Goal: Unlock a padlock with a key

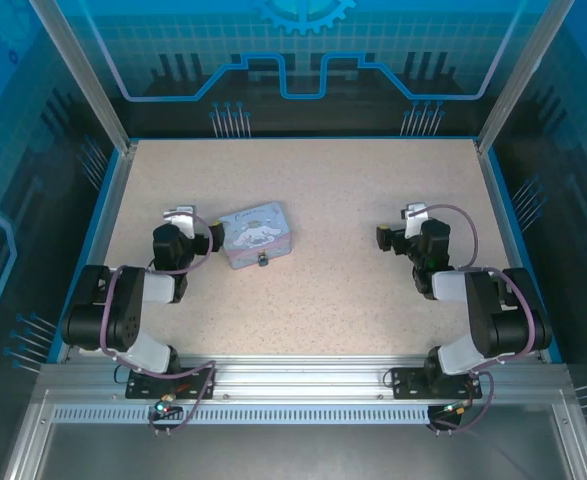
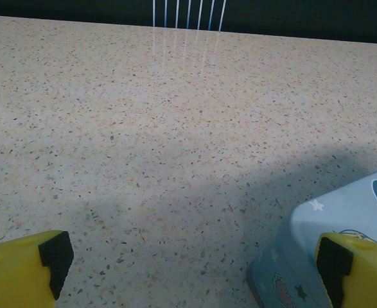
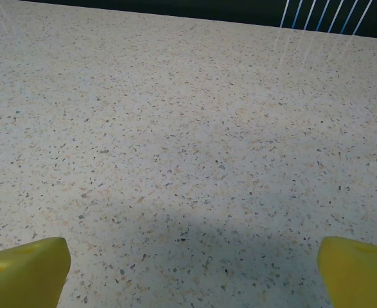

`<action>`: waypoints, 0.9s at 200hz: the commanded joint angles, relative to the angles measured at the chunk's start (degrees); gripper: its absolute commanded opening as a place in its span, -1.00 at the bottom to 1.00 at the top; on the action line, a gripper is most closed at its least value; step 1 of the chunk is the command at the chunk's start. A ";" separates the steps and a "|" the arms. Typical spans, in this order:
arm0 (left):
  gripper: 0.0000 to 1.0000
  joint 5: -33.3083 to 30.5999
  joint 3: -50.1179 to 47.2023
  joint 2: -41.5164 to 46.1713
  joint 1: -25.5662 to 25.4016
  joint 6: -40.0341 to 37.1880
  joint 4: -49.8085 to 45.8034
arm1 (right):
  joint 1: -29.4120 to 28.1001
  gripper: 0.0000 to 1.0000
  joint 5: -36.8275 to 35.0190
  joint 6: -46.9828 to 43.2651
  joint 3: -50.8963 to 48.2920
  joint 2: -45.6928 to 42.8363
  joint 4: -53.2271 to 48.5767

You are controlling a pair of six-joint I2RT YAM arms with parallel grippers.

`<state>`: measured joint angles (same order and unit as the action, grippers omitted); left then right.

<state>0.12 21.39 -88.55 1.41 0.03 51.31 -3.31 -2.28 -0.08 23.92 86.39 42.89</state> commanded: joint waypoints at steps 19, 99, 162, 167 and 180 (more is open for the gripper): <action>0.98 1.55 0.76 -0.14 0.44 0.43 0.62 | 0.45 0.99 1.06 -0.54 1.04 -0.08 -0.09; 0.98 1.36 0.93 -0.13 0.30 0.32 0.11 | 0.71 1.00 1.55 -0.37 1.13 -0.08 -0.19; 0.98 -0.81 0.49 0.36 0.28 1.32 0.70 | 1.62 1.00 1.32 0.78 3.95 -4.40 -8.46; 0.98 -2.48 0.37 0.94 0.34 1.97 0.31 | 1.71 0.99 0.84 1.05 5.48 -6.24 -12.16; 0.98 -5.20 0.38 2.77 0.35 2.91 -1.23 | 1.72 1.00 -0.76 2.74 8.62 -10.28 -19.90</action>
<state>-0.91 21.39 -88.47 1.39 0.58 51.18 -2.48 -1.13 0.19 26.28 83.42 35.35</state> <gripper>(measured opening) 0.990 0.997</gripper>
